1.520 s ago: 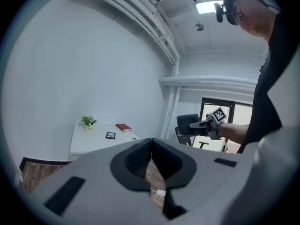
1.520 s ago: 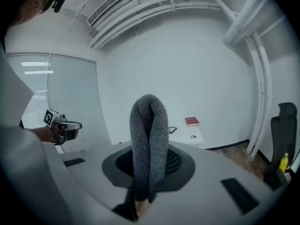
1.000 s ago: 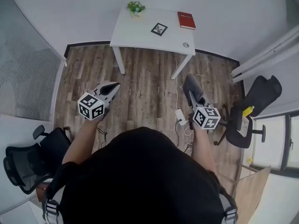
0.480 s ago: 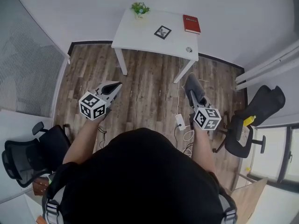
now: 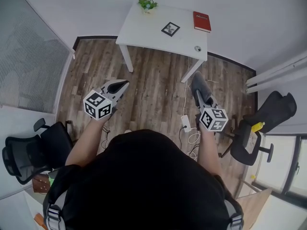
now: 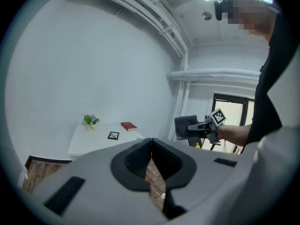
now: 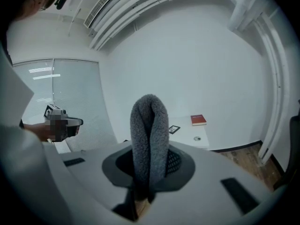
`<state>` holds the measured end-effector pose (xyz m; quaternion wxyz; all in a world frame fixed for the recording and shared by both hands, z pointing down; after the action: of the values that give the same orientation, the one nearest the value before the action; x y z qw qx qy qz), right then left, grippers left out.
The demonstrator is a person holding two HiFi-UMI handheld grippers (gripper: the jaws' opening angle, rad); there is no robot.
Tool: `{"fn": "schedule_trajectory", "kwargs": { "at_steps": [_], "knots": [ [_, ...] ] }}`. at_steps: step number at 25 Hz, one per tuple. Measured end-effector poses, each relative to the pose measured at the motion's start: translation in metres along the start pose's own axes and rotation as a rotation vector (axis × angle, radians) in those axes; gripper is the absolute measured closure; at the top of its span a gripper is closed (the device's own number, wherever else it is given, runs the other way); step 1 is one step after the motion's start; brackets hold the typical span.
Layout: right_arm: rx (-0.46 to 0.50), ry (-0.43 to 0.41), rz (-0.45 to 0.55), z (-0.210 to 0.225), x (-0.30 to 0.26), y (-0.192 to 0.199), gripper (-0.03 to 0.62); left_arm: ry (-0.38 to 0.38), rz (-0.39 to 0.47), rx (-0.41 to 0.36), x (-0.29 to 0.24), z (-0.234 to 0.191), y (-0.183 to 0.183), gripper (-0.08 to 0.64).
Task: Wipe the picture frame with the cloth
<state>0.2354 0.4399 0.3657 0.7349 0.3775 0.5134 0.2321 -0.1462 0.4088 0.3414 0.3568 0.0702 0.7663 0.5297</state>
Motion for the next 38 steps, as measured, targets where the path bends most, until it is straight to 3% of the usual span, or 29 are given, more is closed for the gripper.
{"fn": "schedule_trajectory", "kwargs": {
  "at_steps": [15,38],
  "knots": [
    [0.019,0.003,0.000,-0.007,-0.005,-0.005,0.545,0.007,0.003,-0.002,-0.006,-0.017,-0.003,0.549],
    [0.009,0.063,-0.057,0.005,-0.094,-0.061,0.545,0.126,-0.036,-0.005,-0.093,-0.128,-0.046,0.549]
  ]
}}
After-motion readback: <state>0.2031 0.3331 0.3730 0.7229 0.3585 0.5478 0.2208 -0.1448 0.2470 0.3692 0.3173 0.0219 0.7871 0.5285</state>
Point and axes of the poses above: the fingertips, and each gripper's own axes: x backward along the fingers, z to its right, y out of its underside, the point moved 6 cm from there along x, backward along the fingers, and after that the axes turned 13 degrees about -z, right-handed, at the moved point
